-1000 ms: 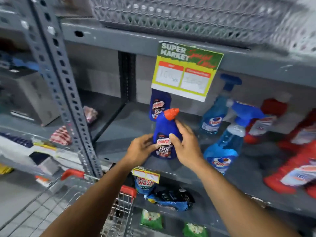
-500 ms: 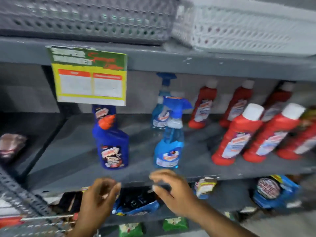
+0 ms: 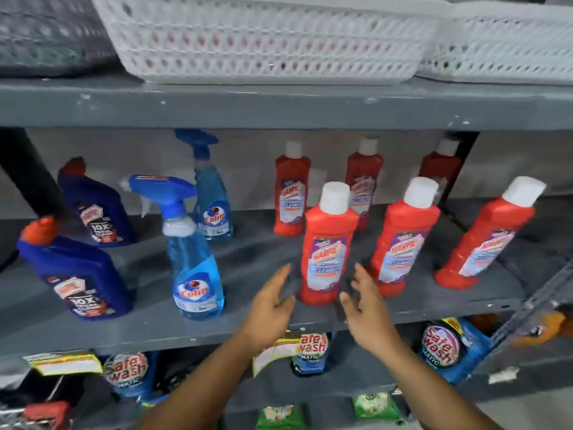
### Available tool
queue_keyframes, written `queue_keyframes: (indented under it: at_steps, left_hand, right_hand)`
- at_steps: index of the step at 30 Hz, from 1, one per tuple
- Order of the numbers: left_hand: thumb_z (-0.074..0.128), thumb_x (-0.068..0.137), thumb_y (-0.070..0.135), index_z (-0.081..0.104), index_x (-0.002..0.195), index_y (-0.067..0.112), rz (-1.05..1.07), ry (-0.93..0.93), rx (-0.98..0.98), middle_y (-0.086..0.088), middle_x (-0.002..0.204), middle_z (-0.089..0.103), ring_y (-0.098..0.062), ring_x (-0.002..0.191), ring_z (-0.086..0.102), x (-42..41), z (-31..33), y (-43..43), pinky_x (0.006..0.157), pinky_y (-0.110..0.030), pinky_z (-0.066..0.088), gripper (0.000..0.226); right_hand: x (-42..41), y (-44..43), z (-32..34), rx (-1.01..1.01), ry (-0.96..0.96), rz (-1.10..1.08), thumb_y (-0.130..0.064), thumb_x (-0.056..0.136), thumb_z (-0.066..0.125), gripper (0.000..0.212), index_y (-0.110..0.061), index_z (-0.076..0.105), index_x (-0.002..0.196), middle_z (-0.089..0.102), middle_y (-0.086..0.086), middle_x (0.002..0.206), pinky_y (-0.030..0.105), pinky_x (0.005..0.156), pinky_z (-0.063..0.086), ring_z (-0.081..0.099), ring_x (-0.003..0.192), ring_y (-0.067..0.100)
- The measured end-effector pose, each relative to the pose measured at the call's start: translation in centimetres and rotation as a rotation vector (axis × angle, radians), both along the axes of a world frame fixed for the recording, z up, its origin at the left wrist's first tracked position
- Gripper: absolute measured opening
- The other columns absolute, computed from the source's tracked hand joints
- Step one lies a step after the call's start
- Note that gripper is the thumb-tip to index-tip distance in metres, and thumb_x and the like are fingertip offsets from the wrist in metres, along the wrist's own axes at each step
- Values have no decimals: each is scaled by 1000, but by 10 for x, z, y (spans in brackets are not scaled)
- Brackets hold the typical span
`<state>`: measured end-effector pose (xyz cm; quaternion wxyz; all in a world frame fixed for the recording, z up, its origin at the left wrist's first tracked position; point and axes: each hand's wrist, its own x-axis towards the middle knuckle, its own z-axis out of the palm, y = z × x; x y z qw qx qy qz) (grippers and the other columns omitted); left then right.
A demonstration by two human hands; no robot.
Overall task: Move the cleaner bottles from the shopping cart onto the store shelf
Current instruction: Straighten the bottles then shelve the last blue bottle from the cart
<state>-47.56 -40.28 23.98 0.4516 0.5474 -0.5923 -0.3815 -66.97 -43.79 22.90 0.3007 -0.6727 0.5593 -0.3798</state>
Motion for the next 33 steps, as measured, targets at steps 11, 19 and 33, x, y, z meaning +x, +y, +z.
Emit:
queue_keyframes:
  at_steps: [11,19,33]
  left_hand:
    - [34,73,-29,37,139,9,79,205,11,-10,140,53,-17,130,50,-26,-2,-3,115,-43,34,77]
    - [38,76,-22,36,140,17,68,186,80,-6,136,56,-15,118,56,-16,3,3,105,-49,41,74]
    - [49,83,-3,30,143,16,-111,-128,-26,5,150,29,-14,140,32,-121,3,10,116,-19,23,65]
  right_hand:
    - [22,-13,-1,15,-20,241,-9,89,54,58,-26,32,140,60,1,132,28,95,45,58,118,20]
    - [34,-3,-2,49,-83,224,-8,91,53,62,-23,26,144,53,4,139,40,105,44,53,125,21]
    - [-116,-30,2,13,-15,-132,-6,91,51,63,-6,20,146,38,19,146,49,108,37,45,129,31]
